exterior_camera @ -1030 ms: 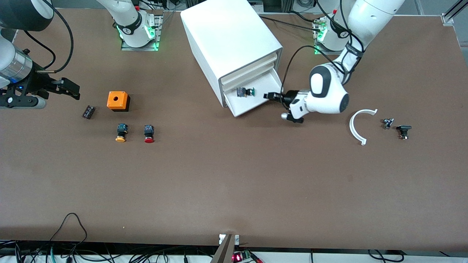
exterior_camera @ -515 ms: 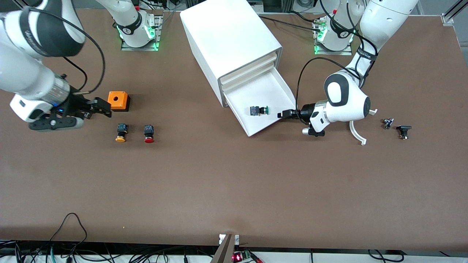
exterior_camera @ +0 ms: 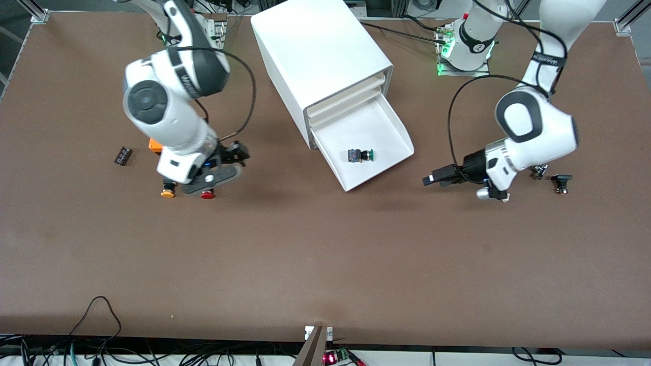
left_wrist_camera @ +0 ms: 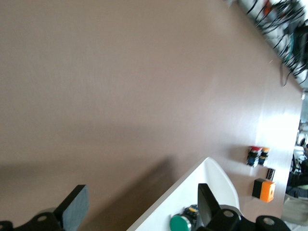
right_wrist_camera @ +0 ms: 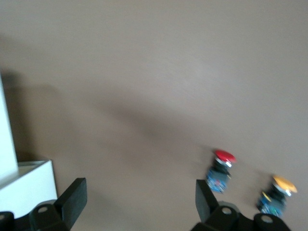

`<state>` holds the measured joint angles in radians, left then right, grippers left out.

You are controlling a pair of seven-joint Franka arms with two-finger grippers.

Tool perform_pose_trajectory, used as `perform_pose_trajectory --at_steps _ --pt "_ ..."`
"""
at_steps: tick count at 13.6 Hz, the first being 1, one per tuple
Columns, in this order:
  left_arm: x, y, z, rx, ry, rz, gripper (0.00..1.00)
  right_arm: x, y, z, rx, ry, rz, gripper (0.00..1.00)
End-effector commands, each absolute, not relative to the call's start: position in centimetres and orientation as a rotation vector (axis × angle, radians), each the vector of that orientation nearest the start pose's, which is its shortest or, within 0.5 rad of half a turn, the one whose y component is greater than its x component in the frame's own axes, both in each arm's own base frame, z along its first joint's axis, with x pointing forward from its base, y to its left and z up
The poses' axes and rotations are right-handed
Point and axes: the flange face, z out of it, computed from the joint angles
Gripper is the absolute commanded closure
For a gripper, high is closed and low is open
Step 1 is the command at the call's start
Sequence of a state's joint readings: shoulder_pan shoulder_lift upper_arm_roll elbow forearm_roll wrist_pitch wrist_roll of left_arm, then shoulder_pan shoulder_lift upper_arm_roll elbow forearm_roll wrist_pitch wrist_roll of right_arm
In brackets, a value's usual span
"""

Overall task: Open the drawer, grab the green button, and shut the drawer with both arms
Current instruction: 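Reach the right gripper toward the open drawer while the left gripper withdraws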

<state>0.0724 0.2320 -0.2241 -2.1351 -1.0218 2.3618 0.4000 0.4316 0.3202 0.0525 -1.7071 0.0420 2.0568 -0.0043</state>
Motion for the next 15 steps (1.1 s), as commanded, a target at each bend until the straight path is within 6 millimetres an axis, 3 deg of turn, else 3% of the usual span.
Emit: perform_pose_trajectory --at_steps 1,2,3,6,8,10,12,15 --pt "56.2 -6.5 35.9 2.464 0.178 0.217 0.00 57.0 38.4 41.2 -2.891 -0.989 -0.137 0.00" --pt "56.0 -5.0 38.3 2.564 0.066 0.269 0.00 57.4 40.8 42.0 -2.857 -1.031 -0.182 0.00" --pt "55.7 -2.3 40.8 2.666 -0.030 0.296 0.00 57.4 42.8 42.2 -2.834 -1.059 -0.208 0.00" --pt "56.1 1.0 49.5 2.791 -0.261 0.181 0.00 56.2 49.0 41.4 -2.713 -1.294 -0.257 0.00" --pt "55.6 1.5 53.6 2.922 -0.390 0.151 0.00 54.7 51.8 39.5 -2.622 -1.483 -0.246 0.00" --pt "55.1 1.2 56.0 3.021 -0.418 0.100 0.00 53.0 54.0 37.7 -2.535 -1.644 -0.219 0.00" --pt "54.8 -0.1 58.2 3.120 -0.297 0.052 0.00 51.0 55.9 36.8 -2.462 -1.766 -0.202 0.00" --pt "54.5 -1.4 59.5 3.203 -0.161 0.050 0.00 49.8 57.0 35.1 -2.359 -1.929 -0.162 0.00"
